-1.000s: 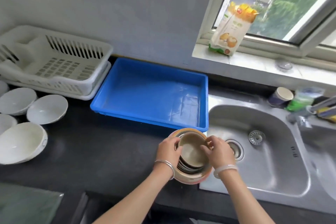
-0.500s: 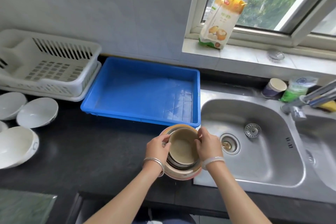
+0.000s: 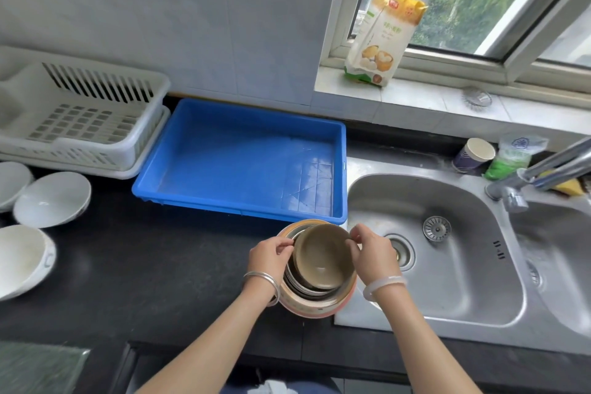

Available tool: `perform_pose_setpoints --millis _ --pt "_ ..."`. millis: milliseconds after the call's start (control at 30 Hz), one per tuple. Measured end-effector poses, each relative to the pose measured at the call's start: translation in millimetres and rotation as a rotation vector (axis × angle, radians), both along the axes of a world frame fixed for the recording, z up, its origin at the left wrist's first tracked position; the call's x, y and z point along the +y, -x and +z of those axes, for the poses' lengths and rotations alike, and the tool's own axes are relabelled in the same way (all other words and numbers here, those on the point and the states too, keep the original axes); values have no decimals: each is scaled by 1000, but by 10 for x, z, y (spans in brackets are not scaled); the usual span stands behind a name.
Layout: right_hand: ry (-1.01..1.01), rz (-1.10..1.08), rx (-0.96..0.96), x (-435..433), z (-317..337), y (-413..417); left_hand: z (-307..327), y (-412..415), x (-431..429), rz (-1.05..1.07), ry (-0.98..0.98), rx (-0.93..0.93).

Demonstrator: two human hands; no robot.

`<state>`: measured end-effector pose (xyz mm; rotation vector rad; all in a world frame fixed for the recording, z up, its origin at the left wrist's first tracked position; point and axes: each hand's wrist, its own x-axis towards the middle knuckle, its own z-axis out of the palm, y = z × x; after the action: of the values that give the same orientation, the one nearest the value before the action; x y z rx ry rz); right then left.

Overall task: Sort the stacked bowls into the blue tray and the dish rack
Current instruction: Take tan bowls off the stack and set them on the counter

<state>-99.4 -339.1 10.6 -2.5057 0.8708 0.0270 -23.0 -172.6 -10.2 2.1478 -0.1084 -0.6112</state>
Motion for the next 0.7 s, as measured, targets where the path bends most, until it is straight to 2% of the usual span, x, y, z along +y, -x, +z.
perform_pose_setpoints --millis 133,333,533,700 --pt "-41 -17 -81 -38 9 21 -2 3 -14 -27 -9 5" --pt "-105 -70 -74 -83 -10 39 31 -8 -26 -60 -29 20" --pt "-184 -146 -106 -150 85 78 70 4 -65 -70 -107 -68" --pt "-249 -173 -146 -144 197 35 135 -45 -30 -36 -50 -58"
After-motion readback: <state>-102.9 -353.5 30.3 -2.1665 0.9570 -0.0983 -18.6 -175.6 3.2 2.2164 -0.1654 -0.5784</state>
